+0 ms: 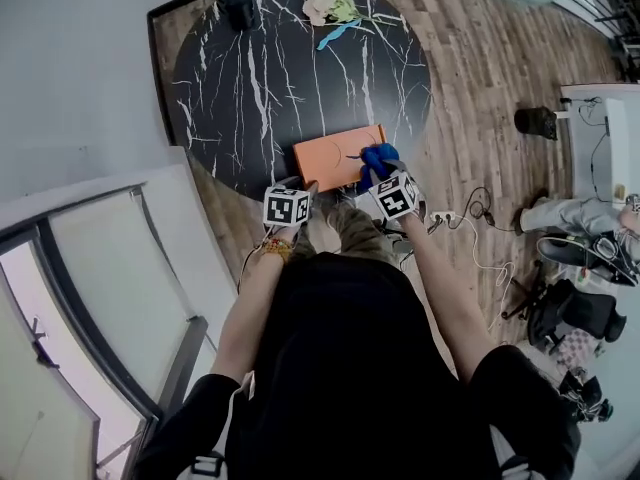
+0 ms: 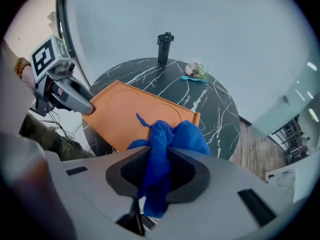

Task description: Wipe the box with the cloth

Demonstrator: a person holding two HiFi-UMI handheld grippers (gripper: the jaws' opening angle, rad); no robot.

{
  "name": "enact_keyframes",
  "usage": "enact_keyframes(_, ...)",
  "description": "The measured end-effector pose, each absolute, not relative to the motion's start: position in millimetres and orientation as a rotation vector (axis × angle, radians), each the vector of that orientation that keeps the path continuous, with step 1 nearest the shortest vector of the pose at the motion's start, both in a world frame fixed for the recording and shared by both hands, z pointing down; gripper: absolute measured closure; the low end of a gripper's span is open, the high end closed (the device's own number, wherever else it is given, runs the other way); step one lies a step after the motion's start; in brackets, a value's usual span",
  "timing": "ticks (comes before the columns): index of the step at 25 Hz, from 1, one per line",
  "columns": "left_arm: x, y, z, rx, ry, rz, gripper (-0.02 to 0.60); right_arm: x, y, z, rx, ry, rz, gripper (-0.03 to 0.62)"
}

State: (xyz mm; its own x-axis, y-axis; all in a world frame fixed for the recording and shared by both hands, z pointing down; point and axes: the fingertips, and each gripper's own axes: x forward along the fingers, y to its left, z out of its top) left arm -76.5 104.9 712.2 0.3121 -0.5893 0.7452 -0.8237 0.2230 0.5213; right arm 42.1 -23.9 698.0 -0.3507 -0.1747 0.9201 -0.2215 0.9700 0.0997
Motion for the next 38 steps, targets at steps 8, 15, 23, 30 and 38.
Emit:
enact_keyframes(8, -77, 105, 714, 1.476, -1.352, 0.256, 0.400, -44, 101, 701, -0.102, -2.024, -0.070, 0.514)
enact_keyframes(15, -77, 107, 712, 1.469, -1.372, 0.260, 0.400, 32, 29, 707, 0.028, -1.971, 0.029, 0.513)
enact_keyframes(23, -66, 87, 674, 1.754, -1.545, 0.901, 0.357, -16, -21, 655, -0.458, -2.030, 0.125, 0.514)
enact_keyframes(30, -21, 52, 684, 1.650, -1.527, 0.881, 0.330, -119, -1, 647, -1.178, -1.968, -0.078, 0.514)
enact_keyframes(38, -32, 44, 697, 1.307, -1.701, 0.698, 0.341, -115, 18, 694, -1.348, -1.732, -0.111, 0.512)
